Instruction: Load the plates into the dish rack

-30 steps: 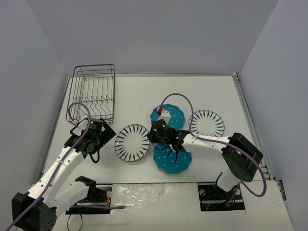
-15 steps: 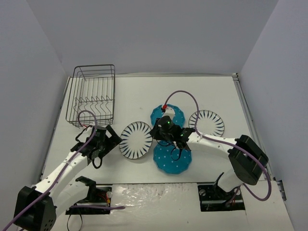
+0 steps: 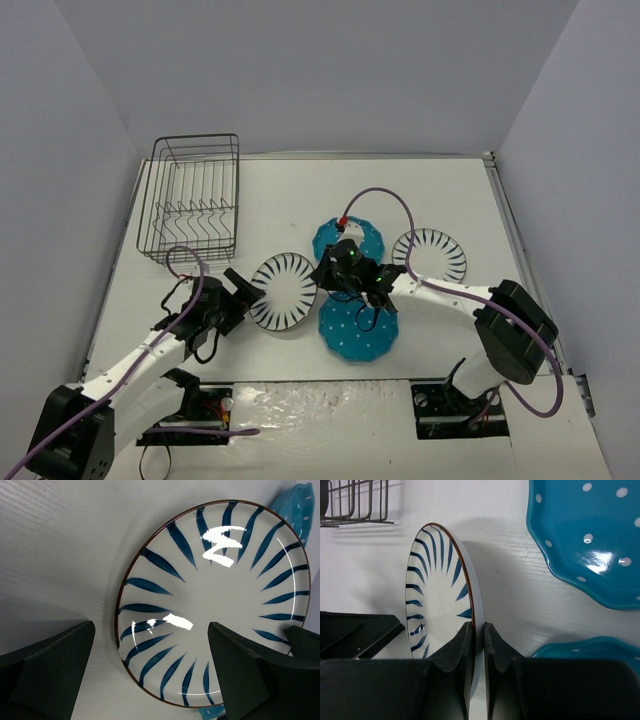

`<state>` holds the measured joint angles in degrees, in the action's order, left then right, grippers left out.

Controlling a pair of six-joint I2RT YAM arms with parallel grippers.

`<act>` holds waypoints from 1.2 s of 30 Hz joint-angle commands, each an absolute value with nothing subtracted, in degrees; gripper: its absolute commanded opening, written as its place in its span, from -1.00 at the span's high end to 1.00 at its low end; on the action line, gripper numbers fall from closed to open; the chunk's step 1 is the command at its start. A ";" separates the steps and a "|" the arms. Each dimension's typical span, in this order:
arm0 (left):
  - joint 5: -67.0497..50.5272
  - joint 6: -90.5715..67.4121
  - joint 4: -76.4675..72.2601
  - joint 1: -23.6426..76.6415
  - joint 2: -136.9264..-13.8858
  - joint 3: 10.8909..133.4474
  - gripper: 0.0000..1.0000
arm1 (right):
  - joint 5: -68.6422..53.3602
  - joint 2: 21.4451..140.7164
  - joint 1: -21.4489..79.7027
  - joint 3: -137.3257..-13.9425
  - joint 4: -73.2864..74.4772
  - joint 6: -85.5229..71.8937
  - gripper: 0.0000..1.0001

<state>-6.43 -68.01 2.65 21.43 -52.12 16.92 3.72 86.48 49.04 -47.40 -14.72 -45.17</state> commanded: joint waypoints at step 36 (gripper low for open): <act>-8.92 -88.64 3.01 30.08 -45.20 11.36 -0.89 | -4.46 83.56 45.20 -48.85 -27.95 -52.49 1.00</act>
<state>-8.93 -83.37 0.67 27.99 -46.17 11.75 -1.71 86.48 45.68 -47.40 -16.27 -48.79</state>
